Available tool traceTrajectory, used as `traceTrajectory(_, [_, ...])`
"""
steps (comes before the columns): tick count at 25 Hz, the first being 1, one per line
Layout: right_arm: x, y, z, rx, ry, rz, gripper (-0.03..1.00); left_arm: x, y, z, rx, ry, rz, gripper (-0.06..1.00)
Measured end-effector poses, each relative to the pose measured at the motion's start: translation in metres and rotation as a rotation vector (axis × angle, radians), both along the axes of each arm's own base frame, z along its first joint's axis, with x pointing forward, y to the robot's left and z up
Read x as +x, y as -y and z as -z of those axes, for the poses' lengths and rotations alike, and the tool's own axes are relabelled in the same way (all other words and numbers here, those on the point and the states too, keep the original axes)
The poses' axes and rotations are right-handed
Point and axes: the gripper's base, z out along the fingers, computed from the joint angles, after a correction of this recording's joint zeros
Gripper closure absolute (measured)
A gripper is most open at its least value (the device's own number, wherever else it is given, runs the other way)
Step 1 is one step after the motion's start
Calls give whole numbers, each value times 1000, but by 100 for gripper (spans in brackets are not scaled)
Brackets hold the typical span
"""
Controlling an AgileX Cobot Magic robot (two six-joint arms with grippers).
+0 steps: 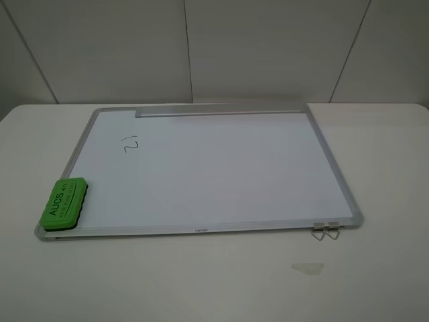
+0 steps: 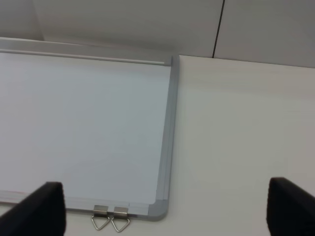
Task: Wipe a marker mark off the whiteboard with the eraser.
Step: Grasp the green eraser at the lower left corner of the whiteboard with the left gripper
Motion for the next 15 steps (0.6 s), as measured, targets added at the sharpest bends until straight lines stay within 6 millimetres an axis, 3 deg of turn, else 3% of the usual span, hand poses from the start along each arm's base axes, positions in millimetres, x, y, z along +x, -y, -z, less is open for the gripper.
traceTrajectory(8, [0,0,0,0,0,0,15,5,0,-4,-118,-55,-78,17])
traceTrajectory(15, [0,0,0,0,0,0,15,46,-1,-46,-124,-239,-95,17])
